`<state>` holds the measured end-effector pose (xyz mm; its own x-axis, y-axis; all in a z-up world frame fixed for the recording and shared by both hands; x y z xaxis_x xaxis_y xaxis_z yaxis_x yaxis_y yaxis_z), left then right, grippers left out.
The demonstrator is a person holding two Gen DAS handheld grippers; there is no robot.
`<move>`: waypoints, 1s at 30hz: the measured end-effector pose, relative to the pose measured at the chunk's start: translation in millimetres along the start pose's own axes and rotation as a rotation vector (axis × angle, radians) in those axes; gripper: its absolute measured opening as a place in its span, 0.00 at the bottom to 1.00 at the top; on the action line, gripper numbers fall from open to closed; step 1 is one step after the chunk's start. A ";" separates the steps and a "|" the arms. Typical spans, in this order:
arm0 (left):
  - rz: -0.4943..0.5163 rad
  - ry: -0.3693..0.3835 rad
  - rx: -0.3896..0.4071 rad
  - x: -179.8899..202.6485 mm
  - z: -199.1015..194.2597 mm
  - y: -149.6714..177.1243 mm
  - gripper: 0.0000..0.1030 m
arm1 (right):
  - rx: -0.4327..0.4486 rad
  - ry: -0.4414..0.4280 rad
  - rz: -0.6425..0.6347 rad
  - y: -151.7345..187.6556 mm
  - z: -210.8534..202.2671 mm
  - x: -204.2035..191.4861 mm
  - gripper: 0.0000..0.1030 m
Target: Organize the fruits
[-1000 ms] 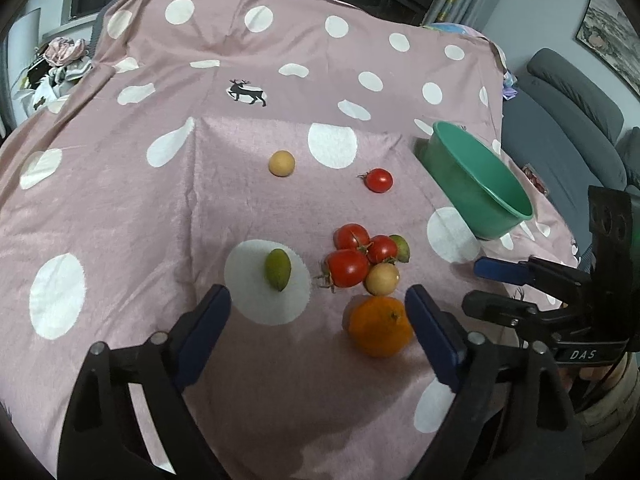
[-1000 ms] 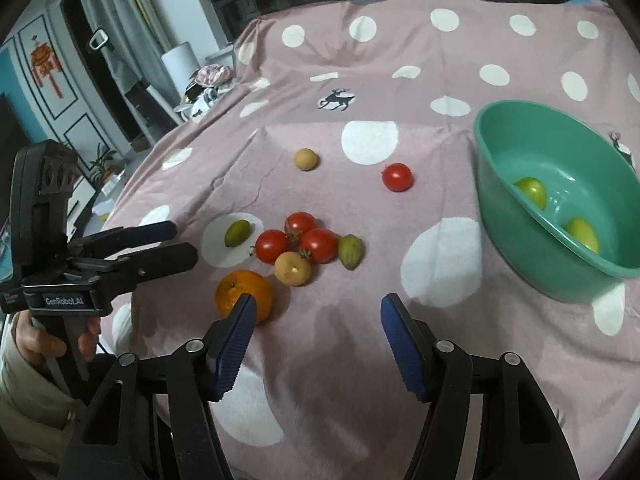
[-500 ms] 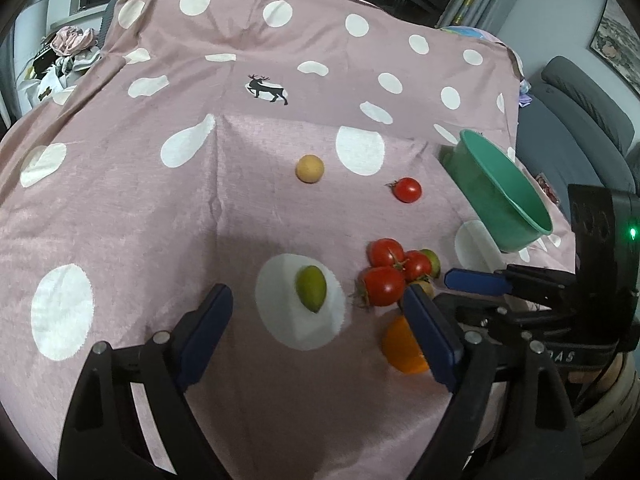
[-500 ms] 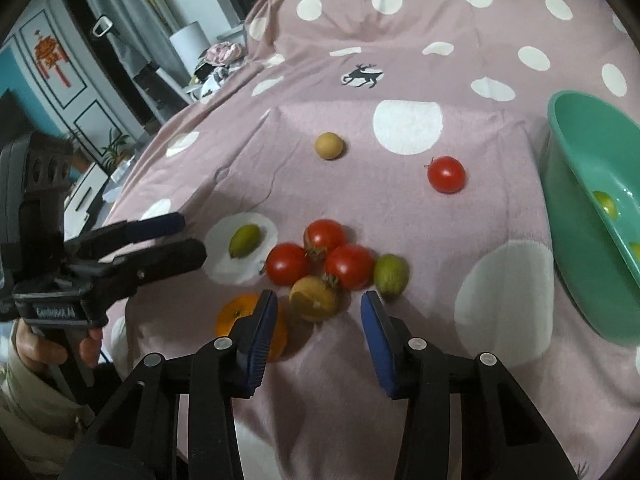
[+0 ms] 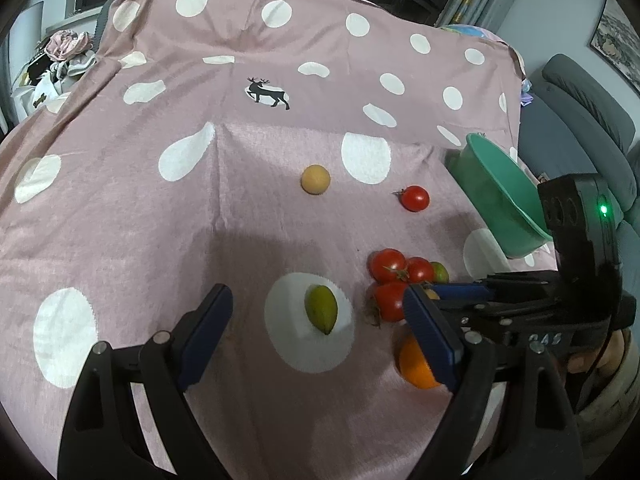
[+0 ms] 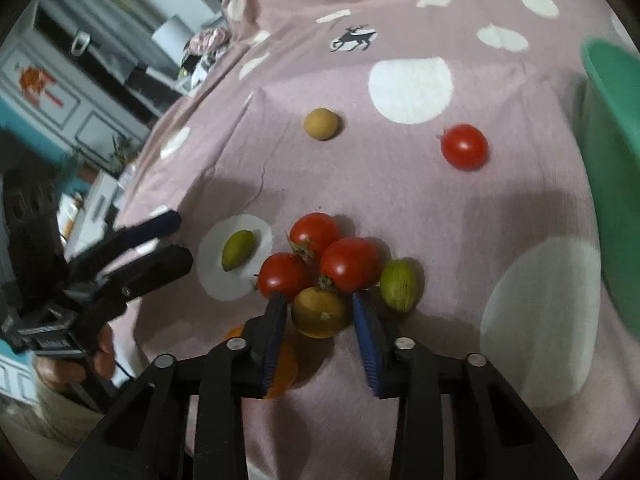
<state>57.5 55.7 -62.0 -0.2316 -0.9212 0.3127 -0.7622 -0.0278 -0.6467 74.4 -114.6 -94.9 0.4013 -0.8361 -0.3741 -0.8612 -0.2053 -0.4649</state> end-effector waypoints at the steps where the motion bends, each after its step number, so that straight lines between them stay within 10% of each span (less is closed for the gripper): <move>1: 0.004 -0.001 -0.004 0.9 1.3 -0.7 0.84 | 0.001 0.003 -0.014 -0.6 0.7 -1.2 0.30; 30: 0.110 -0.152 -0.106 18.7 118.8 -75.4 0.61 | 0.096 -0.083 -0.038 24.4 -24.7 28.5 0.30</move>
<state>182.5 -5.5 -90.0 -0.2291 -0.9645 0.1310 -0.7986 0.1094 -0.5918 57.1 -156.0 -97.0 0.4609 -0.7827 -0.4182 -0.8127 -0.1830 -0.5532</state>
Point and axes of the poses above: each gripper's, at about its wrist camera, not at the fingertips, and z roughly the way its jaws point, x to its right, y to its underside, the point moved 2 cm from there along z, roughly the way its jaws point, and after that the axes turned 3 degrees about x, right-handed, at the moved point
